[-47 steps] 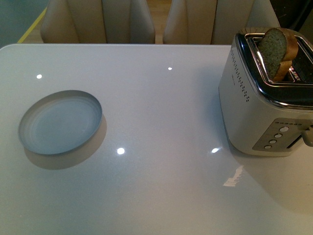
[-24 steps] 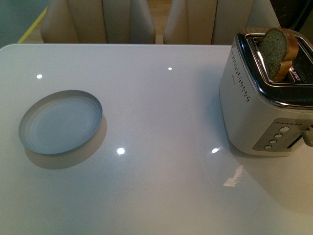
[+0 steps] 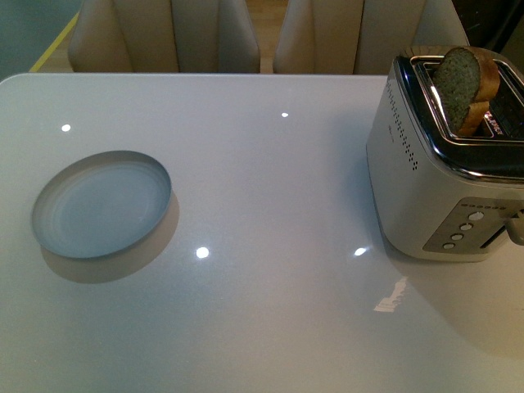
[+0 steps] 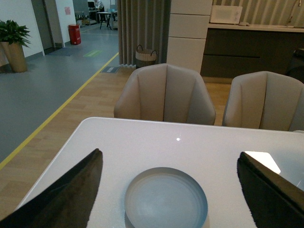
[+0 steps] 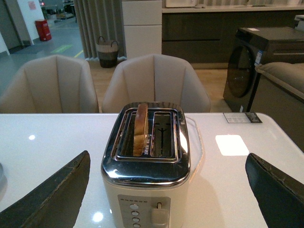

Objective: Left arm holds plate, right arm toasts bread

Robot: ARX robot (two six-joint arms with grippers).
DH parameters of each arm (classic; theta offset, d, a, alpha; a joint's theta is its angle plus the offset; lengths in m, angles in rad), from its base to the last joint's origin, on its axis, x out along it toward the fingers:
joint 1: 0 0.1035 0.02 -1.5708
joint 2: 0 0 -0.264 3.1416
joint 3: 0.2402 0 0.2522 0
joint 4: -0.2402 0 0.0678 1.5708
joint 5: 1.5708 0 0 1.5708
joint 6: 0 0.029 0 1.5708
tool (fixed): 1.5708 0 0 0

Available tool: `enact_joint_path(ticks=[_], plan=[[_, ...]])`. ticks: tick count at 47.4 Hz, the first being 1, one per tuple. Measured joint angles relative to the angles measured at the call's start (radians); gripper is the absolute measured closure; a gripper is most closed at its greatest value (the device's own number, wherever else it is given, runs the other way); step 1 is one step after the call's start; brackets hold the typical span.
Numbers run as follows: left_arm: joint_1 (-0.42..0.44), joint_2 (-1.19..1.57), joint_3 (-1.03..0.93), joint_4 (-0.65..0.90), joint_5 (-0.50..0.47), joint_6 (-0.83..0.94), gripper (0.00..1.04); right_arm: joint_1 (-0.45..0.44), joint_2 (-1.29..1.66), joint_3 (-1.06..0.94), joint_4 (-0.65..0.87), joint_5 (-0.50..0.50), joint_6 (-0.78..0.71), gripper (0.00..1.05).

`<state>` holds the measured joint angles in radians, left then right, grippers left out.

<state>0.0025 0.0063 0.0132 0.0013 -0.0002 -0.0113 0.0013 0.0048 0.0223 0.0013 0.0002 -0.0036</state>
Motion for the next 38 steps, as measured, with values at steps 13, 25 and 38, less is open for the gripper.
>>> enact_joint_path(ticks=[13, 25, 38], plan=[[0.0, 0.0, 0.0, 0.0, 0.0, 0.001, 0.07, 0.0, 0.0, 0.0, 0.0, 0.0, 0.0, 0.09], [0.0, 0.0, 0.0, 0.0, 0.0, 0.001, 0.07, 0.0, 0.0, 0.0, 0.0, 0.0, 0.0, 0.09], [0.0, 0.0, 0.0, 0.0, 0.0, 0.001, 0.07, 0.0, 0.0, 0.0, 0.0, 0.0, 0.0, 0.09]])
